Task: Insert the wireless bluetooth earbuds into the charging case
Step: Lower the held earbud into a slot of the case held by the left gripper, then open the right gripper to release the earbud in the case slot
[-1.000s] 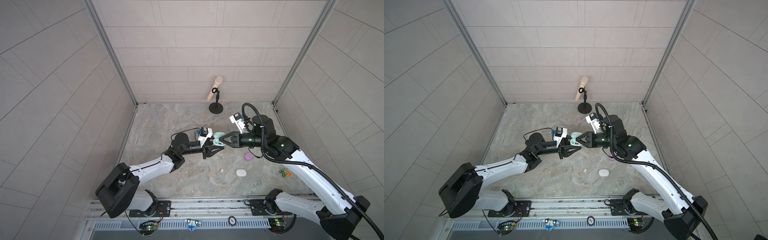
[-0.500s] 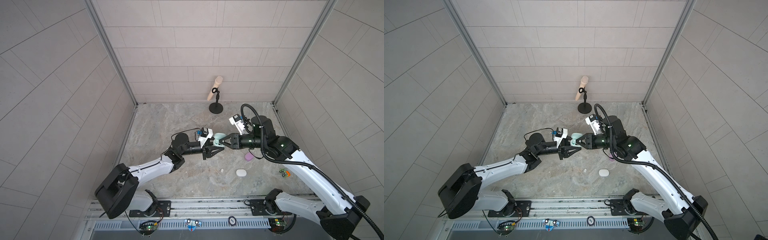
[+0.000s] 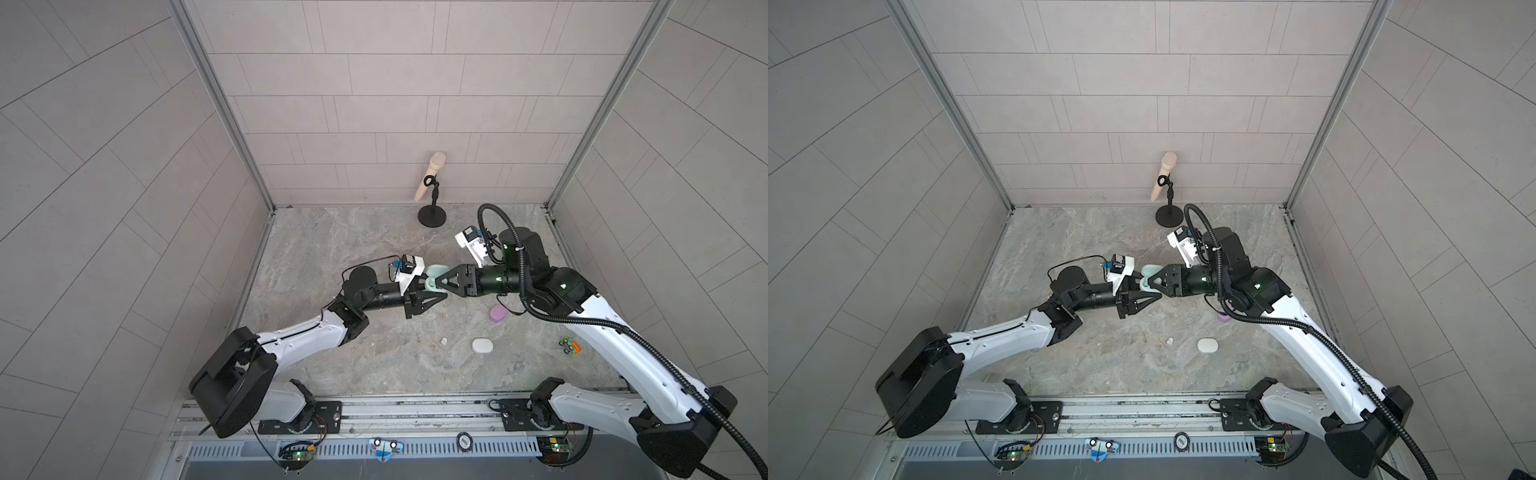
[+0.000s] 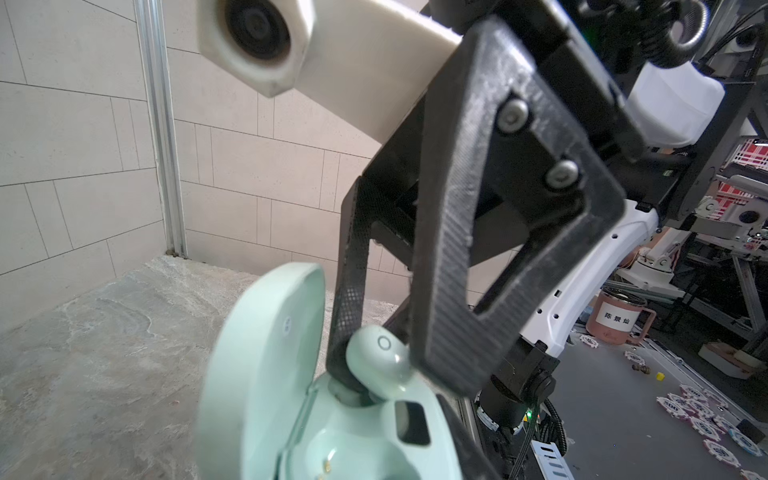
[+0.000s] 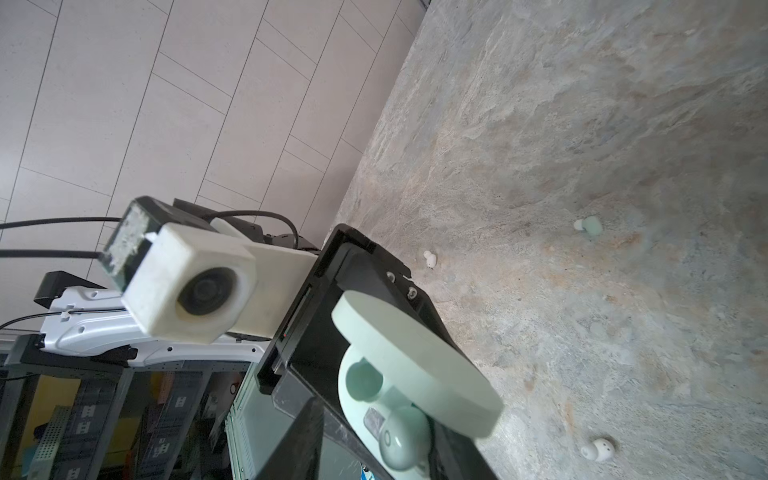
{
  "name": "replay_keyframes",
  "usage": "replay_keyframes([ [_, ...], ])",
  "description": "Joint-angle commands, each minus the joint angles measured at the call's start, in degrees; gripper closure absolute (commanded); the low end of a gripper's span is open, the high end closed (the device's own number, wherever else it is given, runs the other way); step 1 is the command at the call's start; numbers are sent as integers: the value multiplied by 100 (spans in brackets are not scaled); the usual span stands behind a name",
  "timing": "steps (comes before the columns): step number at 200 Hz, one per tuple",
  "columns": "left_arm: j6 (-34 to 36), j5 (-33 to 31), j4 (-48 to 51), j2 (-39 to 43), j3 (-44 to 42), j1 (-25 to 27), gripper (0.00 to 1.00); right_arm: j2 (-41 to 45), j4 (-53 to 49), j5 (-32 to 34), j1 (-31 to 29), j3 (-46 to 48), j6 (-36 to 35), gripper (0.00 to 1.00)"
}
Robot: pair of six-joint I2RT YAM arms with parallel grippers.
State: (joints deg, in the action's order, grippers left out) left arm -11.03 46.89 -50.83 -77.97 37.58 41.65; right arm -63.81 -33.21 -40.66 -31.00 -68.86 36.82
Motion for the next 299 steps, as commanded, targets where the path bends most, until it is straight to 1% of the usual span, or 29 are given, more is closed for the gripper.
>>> replay_keyframes([
  [1, -14, 83, -481, 248, 1, 1, 93, -79, -322, 208, -19, -114, -224, 53],
  [22, -14, 79, -472, 248, -6, 3, 93, -113, -348, 232, -34, -201, -263, 48],
  [64, -27, 75, -504, 240, -14, 1, 93, -167, -600, 410, -120, -379, -506, 36],
  [98, -23, 80, -500, 257, -13, 1, 93, -150, -707, 544, -131, -461, -587, 30],
  [177, -57, 101, -507, 233, -12, 10, 93, -270, -546, 401, -273, -602, -534, 28],
  [207, -6, 49, -468, 239, -56, 10, 93, -257, -957, 772, -273, -762, -716, 27],
  [237, 74, -39, -402, 157, -60, 1, 93, -60, -889, 755, -272, -697, -728, 21],
  [250, 99, -87, -397, 123, -66, 1, 93, -9, -1064, 886, -268, -733, -764, 19],
  [266, 183, -215, -309, 122, -76, -8, 93, 30, -1372, 1067, -270, -812, -812, 19],
  [273, 252, -288, -225, 128, -75, -8, 94, 74, -1430, 1120, -272, -822, -788, 20],
  [299, 476, -467, 57, 168, -71, -8, 94, 232, -1416, 1157, -268, -847, -591, 31],
])
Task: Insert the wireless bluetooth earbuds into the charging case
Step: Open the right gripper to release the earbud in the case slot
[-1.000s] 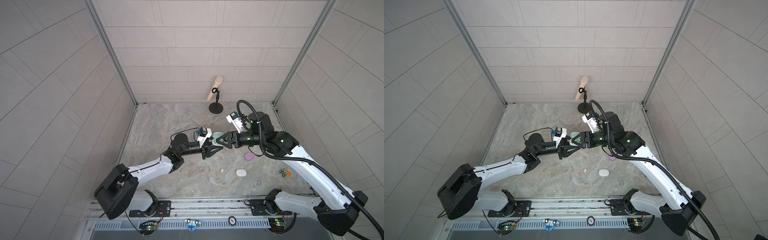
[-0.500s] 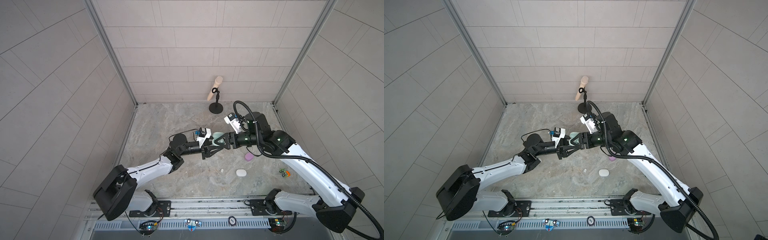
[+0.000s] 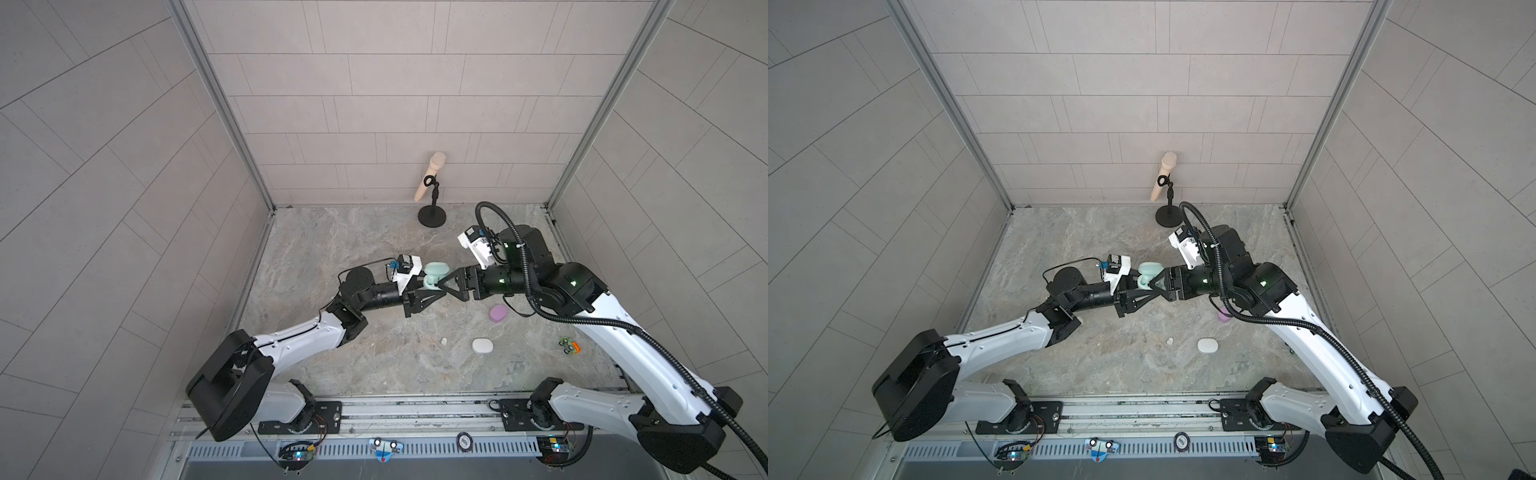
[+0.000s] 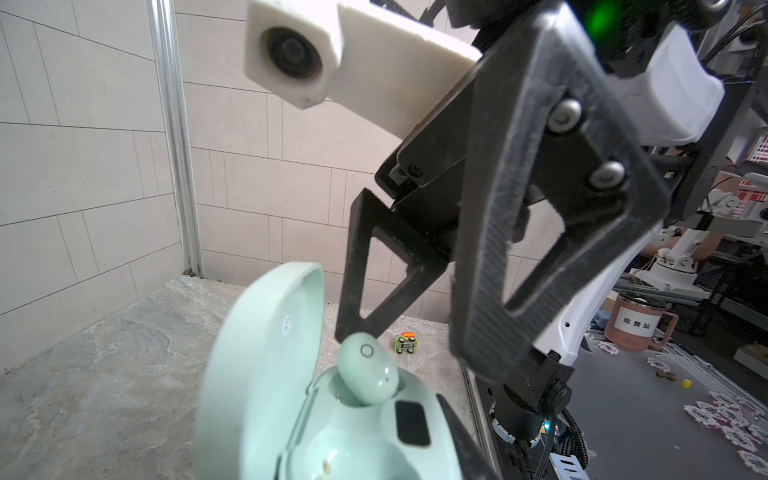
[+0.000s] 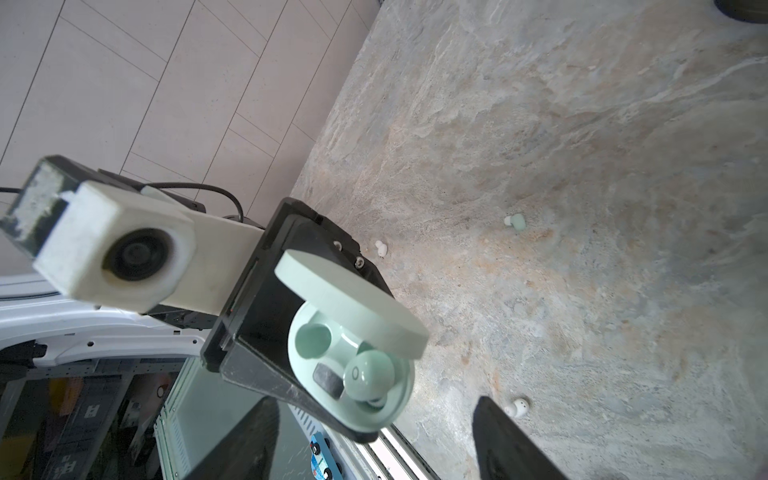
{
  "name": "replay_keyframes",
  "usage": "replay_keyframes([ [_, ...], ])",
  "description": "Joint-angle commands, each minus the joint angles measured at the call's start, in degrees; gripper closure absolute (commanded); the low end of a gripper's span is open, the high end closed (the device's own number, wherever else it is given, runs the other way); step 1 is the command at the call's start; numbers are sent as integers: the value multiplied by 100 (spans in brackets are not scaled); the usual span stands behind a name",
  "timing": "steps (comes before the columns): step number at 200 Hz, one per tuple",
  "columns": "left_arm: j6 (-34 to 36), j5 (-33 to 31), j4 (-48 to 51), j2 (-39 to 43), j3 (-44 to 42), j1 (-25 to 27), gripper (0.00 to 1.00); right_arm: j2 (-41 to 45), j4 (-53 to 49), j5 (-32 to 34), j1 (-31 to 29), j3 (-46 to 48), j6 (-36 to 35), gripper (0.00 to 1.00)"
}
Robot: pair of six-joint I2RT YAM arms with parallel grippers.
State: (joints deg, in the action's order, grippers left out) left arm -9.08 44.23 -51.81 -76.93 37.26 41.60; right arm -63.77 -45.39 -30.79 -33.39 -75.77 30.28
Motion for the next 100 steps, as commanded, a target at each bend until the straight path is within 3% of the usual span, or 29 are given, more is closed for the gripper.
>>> replay_keyframes([
  [1, 287, -207, 159, 64, -36, -3, 94, 231, -199, 174, -33, -161, 68, 32],
  [35, 363, -274, 215, 73, -65, -3, 94, 157, -64, 40, -42, -167, 239, 41],
  [100, 372, -258, 209, 126, -100, 6, 94, -83, 234, -99, -153, -131, 373, 42],
])
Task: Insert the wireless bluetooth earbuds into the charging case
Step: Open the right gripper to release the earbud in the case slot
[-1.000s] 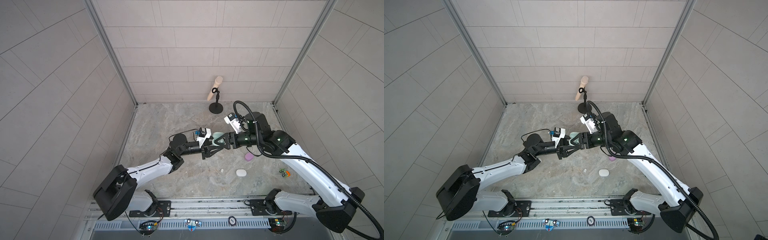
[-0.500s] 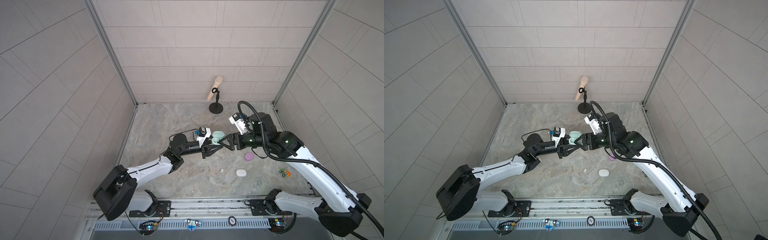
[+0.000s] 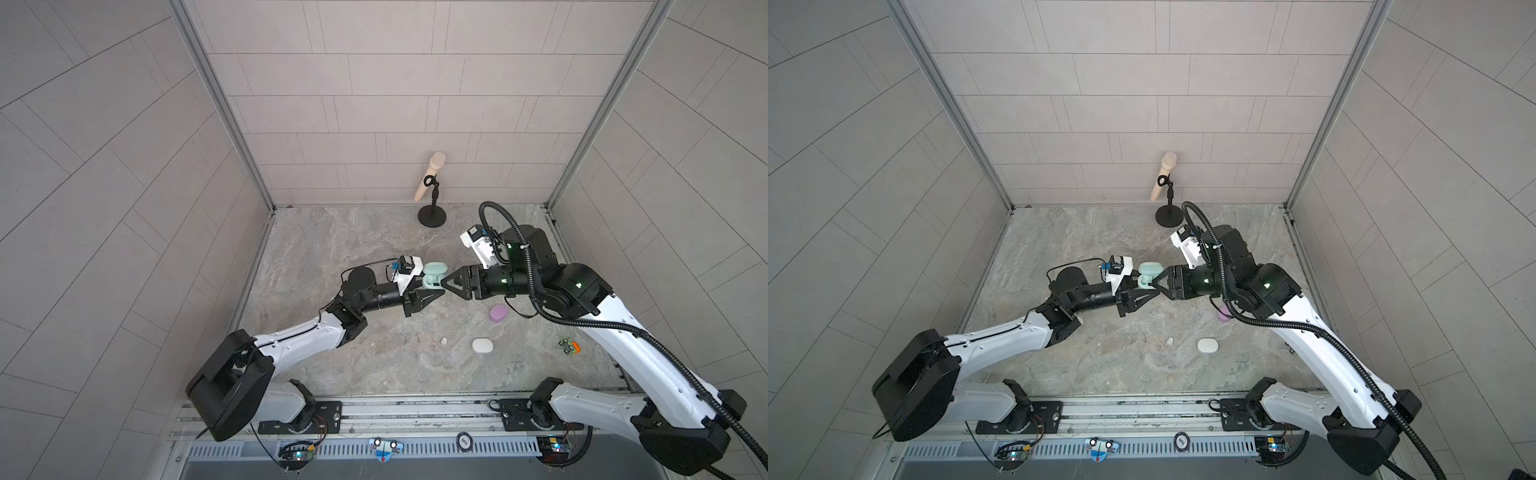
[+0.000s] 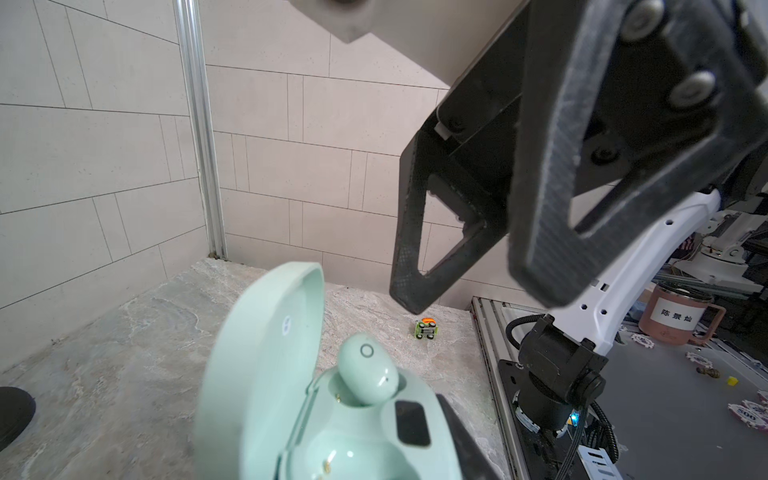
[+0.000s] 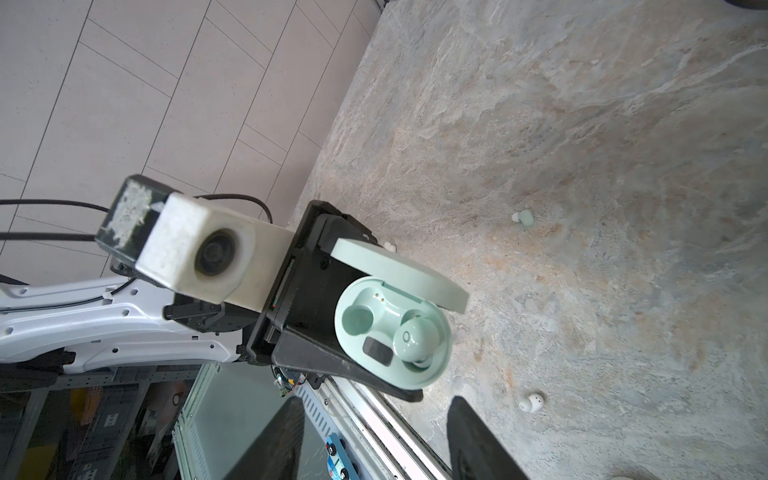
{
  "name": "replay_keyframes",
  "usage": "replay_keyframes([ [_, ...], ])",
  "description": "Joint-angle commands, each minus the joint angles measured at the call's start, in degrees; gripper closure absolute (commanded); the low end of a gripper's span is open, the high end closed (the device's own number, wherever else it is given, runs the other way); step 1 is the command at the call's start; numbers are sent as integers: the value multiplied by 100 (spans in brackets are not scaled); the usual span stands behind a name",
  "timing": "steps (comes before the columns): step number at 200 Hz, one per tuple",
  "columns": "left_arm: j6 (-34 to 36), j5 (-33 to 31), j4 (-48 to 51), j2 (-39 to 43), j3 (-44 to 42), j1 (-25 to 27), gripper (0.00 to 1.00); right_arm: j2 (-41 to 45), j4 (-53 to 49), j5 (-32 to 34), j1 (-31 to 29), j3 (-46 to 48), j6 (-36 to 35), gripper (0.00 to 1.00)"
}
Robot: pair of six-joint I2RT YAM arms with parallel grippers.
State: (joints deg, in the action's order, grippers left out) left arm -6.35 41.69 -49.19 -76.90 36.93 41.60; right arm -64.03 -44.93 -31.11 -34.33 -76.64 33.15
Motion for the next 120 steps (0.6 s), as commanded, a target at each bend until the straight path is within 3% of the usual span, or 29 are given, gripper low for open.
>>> replay_keyframes([
  [1, 99, -4, -55, 123, -69, 6, 95, -61, 192, -68, -62, -44, 91, 42],
  [120, 86, 34, -108, 119, -92, 15, 95, -277, 372, -245, -153, -114, 181, 42],
])
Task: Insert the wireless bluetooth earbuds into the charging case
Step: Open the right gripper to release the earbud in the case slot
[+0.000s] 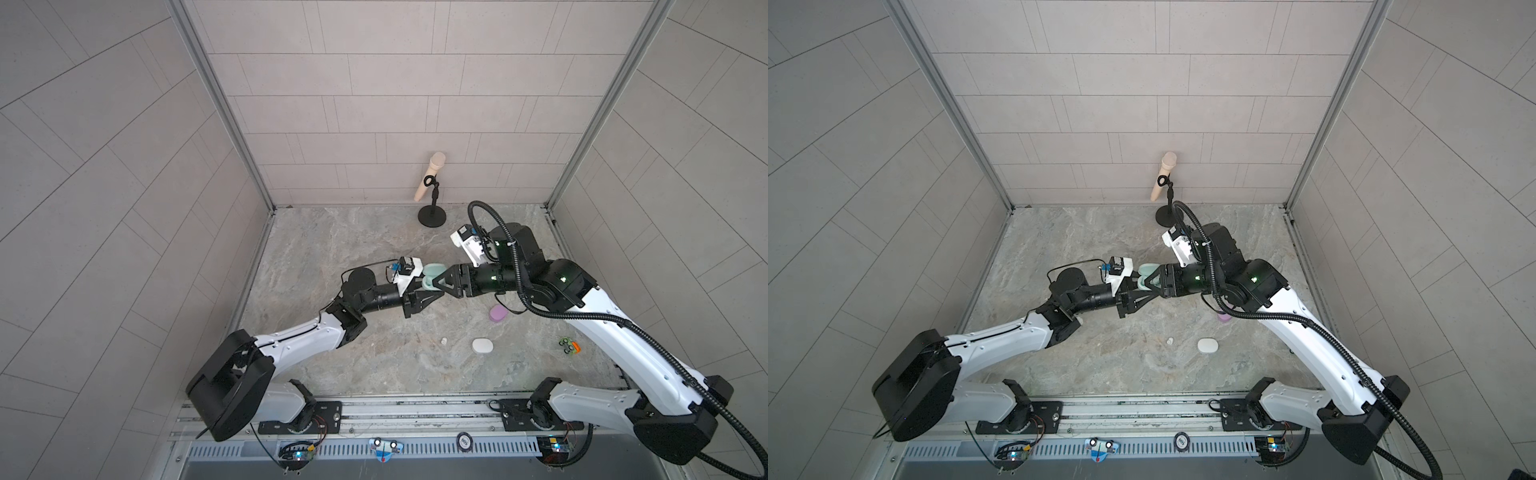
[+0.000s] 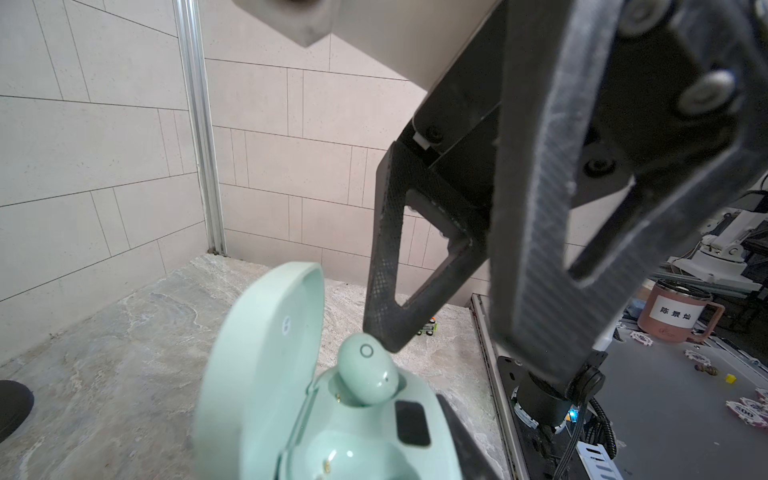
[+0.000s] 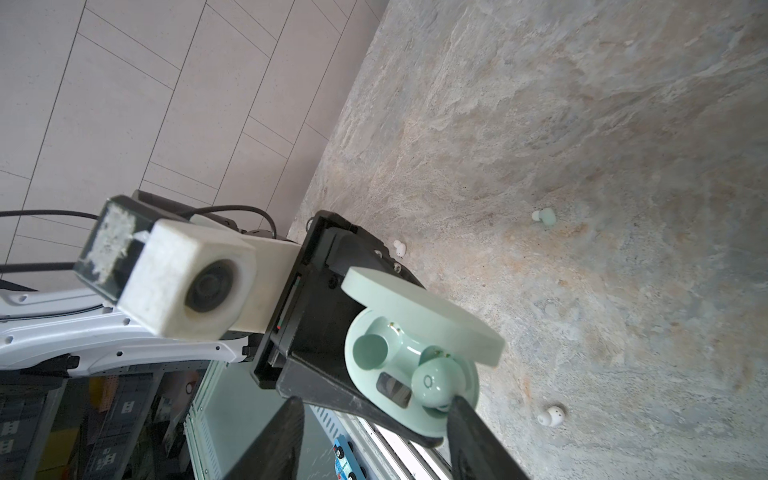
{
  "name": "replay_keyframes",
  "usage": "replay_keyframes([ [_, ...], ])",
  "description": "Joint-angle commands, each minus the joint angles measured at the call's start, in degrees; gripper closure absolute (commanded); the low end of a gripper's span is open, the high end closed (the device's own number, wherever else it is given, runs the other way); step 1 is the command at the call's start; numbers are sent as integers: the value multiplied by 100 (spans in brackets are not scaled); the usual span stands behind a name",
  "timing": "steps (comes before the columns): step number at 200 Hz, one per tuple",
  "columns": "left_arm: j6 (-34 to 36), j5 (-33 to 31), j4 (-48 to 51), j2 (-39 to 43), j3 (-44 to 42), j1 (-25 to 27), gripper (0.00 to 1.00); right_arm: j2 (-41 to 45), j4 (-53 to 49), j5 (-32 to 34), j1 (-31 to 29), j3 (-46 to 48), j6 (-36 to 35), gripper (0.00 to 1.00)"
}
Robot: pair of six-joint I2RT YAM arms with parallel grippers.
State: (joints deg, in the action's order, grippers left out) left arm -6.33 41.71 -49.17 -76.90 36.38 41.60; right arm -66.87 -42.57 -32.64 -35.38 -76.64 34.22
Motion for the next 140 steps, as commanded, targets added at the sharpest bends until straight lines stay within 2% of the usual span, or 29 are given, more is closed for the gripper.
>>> replay_keyframes([
  [1, 86, 31, -110, 117, -40, 14, 95, 7, 135, -93, -48, -114, 75, 42],
  [140, 71, 65, -130, 162, -69, 23, 95, -108, -220, 274, -52, -367, -195, 40],
])
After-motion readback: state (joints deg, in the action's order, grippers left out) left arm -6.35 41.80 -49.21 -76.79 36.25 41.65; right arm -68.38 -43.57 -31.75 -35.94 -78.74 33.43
